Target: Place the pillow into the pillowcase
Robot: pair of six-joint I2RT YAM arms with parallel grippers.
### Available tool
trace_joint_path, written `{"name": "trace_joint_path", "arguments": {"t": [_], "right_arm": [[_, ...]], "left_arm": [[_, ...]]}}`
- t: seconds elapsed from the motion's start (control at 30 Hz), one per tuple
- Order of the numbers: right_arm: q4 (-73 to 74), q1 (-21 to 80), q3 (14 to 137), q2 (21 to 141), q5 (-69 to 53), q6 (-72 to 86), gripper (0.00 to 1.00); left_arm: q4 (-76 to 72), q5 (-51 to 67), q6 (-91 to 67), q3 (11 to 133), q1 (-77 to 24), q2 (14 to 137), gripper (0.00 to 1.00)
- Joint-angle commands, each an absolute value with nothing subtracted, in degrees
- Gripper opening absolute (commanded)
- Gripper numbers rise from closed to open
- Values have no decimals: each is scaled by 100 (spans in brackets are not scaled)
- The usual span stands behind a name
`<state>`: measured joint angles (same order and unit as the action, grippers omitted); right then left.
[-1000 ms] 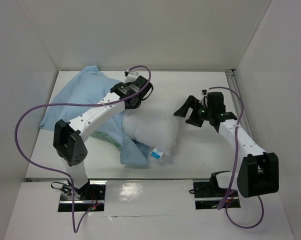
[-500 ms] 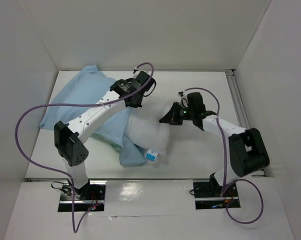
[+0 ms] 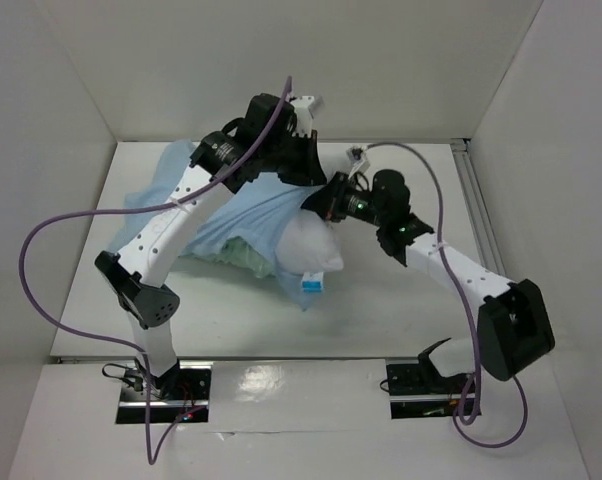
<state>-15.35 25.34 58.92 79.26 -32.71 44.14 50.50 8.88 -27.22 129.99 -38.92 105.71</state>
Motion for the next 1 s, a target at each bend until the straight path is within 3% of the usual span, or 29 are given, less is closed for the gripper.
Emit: {"name": "trace_joint_path", "arguments": {"t": [0.0, 0.2, 0.57, 0.7, 0.8, 0.97], "right_arm": [[-2502, 3278, 4774, 8576, -3200, 5079, 0], [-3278, 3331, 4622, 9080, -3322, 5546, 0], [-2198, 3128, 4939, 7479, -2102, 5301, 0], [-2013, 3322, 4729, 7890, -1249, 4993, 0], [-1854, 3322, 4676, 8296, -1387, 4939, 0], [-1427, 3322, 4518, 7841, -1240, 4756, 0]], "left_arm": [[3490, 2426, -3296, 12587, -4157, 10354, 0], [3489, 2373, -3357, 12296, -4157, 10301, 0], [3437, 3015, -3761, 13474, -4429, 10591, 0], [3437, 2603, -3850, 12599, -4798, 10056, 0], [3489, 1927, -4042, 11640, -4948, 9285, 0], [3840, 268, -4315, 9655, -4948, 8116, 0]]}}
